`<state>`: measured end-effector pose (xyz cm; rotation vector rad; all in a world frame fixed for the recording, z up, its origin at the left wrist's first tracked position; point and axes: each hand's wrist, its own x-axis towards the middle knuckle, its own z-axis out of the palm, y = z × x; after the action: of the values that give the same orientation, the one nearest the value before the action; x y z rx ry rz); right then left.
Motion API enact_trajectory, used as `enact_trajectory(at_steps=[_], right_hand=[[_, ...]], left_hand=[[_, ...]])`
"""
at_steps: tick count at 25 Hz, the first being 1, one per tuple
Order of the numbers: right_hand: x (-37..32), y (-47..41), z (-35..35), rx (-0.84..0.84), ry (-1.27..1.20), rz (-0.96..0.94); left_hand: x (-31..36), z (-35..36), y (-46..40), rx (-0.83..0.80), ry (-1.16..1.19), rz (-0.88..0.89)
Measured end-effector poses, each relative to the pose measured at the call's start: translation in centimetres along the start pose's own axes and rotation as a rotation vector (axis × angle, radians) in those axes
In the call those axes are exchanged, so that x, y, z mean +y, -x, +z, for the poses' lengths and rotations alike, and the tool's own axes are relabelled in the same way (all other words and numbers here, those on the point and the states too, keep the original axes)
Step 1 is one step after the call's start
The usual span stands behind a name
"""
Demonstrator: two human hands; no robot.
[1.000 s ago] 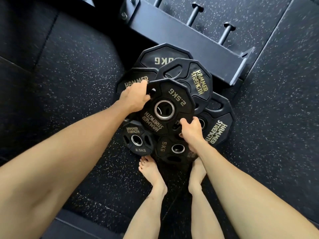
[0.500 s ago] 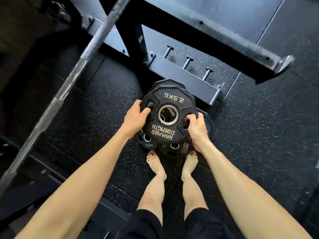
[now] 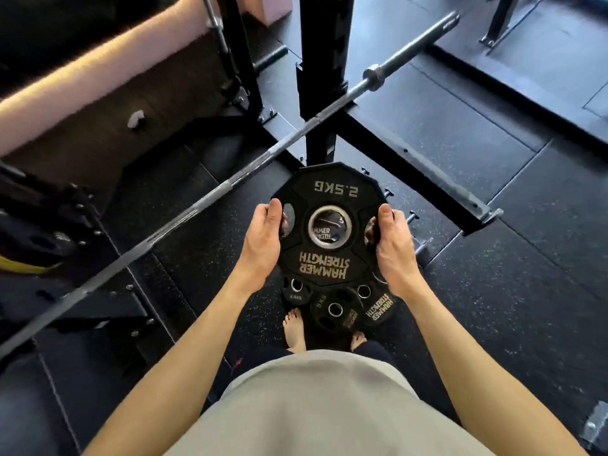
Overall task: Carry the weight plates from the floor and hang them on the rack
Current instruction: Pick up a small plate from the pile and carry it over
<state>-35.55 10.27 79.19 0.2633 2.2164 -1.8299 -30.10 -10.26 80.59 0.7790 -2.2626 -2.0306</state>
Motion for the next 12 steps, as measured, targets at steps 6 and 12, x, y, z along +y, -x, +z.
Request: enact_trajectory(at_steps=[6,12], right_hand=[[-4.1,2.0,0.2,-0.346,0.065,-0.157],[-6.0,8.5,2.3,-0.744,0.083,-0.269]], left_hand=[[0.8,-0.3,9.0,0.413,0.160,0.034],[-0.6,0.1,21.3,0.880,0.311,0.024]])
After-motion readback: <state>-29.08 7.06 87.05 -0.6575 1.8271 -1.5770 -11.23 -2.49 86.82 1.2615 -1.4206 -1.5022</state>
